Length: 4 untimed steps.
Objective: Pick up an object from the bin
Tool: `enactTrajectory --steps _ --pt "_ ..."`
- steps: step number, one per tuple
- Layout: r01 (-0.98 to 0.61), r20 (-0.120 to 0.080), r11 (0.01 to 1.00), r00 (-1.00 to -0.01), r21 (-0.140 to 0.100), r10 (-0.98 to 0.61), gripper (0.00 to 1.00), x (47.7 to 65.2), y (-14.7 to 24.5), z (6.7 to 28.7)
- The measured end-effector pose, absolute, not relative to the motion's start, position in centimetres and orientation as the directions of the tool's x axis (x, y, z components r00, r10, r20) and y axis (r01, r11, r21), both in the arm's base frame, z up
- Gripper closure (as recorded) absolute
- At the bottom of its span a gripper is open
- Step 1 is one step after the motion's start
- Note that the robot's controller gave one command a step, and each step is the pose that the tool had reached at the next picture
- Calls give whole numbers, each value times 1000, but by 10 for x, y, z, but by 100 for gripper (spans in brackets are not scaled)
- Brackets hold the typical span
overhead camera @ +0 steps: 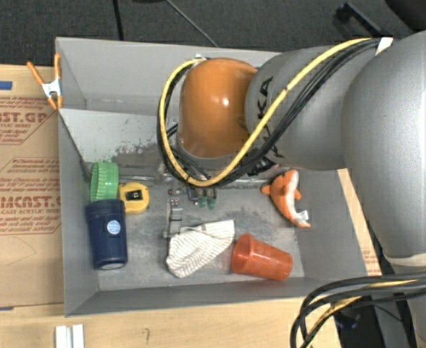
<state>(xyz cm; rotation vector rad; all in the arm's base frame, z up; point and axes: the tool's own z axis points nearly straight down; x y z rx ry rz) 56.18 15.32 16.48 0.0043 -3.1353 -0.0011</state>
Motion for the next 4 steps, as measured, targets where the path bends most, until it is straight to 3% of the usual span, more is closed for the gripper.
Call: enactTrajectory --steps 1,2,3,4 --pt "-1 -1 1000 -1000 2 -1 0 564 153 169" --pt "-68 -8 998 -998 2 -68 0 549 140 142" --pt "-149 7 989 -989 0 -149 0 513 102 125" --pt "-73 -2 997 -997 0 -73 0 516 90 113"
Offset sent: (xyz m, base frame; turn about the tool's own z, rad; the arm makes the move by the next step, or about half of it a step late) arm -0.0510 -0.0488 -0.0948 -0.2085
